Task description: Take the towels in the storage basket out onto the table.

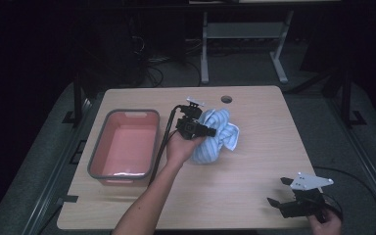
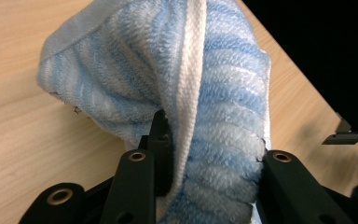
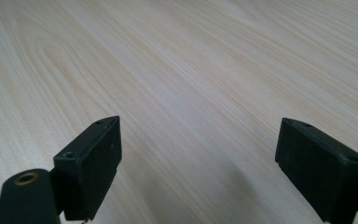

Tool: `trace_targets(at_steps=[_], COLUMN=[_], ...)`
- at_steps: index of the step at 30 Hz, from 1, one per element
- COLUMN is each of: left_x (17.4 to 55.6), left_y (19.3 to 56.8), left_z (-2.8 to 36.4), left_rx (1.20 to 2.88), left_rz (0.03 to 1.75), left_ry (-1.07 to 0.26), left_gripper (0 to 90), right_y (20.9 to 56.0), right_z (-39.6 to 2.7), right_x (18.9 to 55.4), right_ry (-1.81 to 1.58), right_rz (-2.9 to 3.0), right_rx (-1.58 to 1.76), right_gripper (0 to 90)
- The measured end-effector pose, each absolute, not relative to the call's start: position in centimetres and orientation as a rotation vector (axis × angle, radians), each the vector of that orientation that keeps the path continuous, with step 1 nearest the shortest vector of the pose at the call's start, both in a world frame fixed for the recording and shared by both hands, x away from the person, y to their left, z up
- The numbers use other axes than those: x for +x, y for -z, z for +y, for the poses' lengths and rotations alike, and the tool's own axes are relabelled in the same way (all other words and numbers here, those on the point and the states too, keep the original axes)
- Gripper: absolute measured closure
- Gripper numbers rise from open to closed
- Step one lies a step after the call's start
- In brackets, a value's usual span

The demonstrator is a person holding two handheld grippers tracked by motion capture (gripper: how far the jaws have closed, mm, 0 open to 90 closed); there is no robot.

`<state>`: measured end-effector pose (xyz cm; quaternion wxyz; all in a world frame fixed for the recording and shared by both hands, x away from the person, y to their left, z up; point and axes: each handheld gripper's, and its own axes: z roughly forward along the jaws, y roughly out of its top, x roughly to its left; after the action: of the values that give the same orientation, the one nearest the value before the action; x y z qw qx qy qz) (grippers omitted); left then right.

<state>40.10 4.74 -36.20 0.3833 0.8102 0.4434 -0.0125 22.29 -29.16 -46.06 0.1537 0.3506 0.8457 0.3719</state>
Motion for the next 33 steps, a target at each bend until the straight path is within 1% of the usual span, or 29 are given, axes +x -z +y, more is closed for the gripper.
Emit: trace_targets(at_steps=[7,26,33], left_x=[40.5,41.0,40.8], left_y=[37.4,40.7,41.4], left_z=[4.1,1.8,1.2], left_rx=[2.046,2.059,2.092], left_rz=[1.162,1.182,1.181], left_ry=[0.050,0.120,0.100], left_gripper=[66.5,66.0,64.1], right_y=[46.1,46.2,46.2], right_z=[-29.0,-29.0,-29.0], right_x=[22.3,22.5,22.4], right_ry=[-1.051,-1.049,-1.052], right_rz=[2.423,2.425,2.427], right_rx=[0.992,1.011,1.007], right_gripper=[13.8,13.9,13.8])
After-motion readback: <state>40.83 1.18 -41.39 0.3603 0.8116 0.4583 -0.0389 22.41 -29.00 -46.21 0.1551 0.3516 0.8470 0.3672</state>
